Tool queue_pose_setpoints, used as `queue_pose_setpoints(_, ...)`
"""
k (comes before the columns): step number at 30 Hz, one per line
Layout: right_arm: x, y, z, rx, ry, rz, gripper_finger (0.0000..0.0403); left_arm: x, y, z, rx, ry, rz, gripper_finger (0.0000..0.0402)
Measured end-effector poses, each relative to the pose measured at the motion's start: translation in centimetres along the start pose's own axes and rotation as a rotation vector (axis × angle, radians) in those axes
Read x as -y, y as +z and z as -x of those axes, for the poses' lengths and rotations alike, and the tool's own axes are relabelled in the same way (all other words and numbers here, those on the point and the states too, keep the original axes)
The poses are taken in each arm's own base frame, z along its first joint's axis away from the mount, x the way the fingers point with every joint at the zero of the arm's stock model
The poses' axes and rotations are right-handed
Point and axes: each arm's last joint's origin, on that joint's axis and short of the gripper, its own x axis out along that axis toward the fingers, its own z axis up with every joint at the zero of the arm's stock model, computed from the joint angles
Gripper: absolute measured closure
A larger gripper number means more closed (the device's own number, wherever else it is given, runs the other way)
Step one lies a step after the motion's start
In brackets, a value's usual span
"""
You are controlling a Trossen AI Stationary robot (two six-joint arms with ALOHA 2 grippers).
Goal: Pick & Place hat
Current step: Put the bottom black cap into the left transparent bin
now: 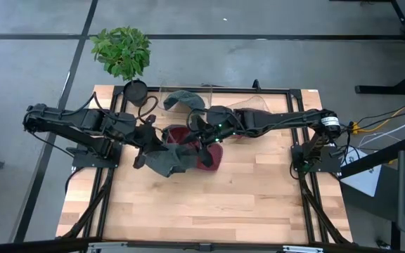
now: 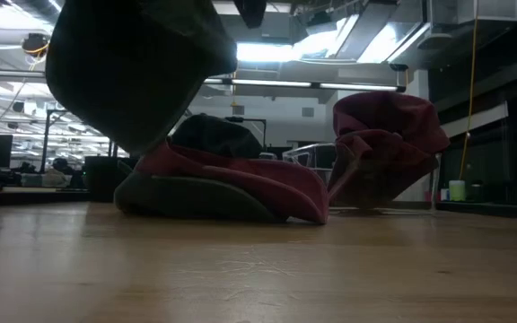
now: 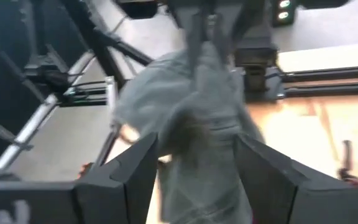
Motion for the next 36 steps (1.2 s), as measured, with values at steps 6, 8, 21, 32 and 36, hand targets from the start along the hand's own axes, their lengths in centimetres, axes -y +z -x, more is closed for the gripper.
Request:
queue_pose_setpoints(6,0.1,0.1,0.0,0.011,-0.022,0.001,0.0203,0.0,0.2,0.0,0.022,-0.003,0.001,0.0398)
queue_pose_setpoints(8,0.1,0.1,0.0,0.013,-0.033,0.000,0.0203,0.0,0.2,0.0,0.025,-0.006,0.001,0.0398)
queue_pose_setpoints(21,0.1,-0.1,0.0,-0.009,-0.038,-0.012,0.0264,0.1,1.1,0.1,0.120,0.003,-0.017,0.0398)
queue_pose_setpoints(32,0.4,-0.3,0.8,-0.067,-0.066,-0.016,0.0388,0.0,0.7,0.0,0.077,0.000,0.074,0.0394)
queue_pose_setpoints(36,0.4,0.1,1.9,-0.072,-0.103,-0.003,0.0395,0.0,0.2,0.1,0.022,0.000,0.161,0.0390)
